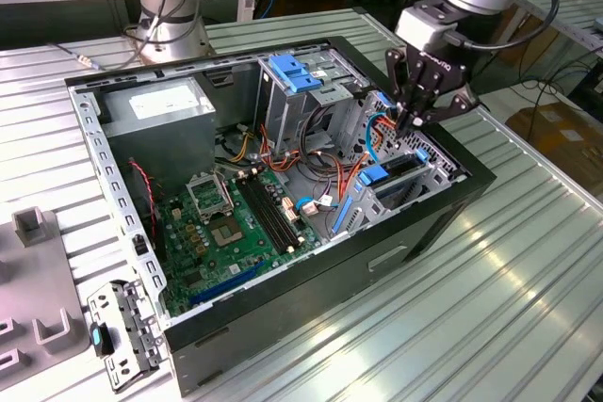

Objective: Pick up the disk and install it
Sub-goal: 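Insert the first disk wire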

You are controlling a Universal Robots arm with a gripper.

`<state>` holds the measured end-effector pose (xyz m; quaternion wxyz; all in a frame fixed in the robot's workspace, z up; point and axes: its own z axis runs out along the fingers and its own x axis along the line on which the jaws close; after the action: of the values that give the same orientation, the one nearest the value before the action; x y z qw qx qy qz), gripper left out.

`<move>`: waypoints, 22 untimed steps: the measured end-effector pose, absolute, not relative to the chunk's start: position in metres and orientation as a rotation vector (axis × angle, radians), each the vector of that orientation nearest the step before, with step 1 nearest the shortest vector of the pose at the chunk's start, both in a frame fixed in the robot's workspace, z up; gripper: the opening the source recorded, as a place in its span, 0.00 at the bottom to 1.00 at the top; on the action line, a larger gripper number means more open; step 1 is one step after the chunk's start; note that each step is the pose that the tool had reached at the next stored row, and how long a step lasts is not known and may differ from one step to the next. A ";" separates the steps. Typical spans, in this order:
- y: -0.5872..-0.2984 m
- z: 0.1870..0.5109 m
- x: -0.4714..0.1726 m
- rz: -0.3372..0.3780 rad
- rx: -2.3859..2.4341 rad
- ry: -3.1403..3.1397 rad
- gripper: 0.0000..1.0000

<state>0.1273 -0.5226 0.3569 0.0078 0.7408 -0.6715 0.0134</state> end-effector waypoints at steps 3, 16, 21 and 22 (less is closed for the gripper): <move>-0.524 0.356 0.126 0.042 2.297 -2.120 0.16; -0.544 0.353 0.116 0.041 2.298 -2.121 0.16; -0.546 0.351 0.114 0.058 2.299 -2.135 0.16; -0.546 0.351 0.114 0.058 2.294 -2.141 0.16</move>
<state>0.1137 -0.5462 0.3509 0.0016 0.7309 -0.6823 0.0184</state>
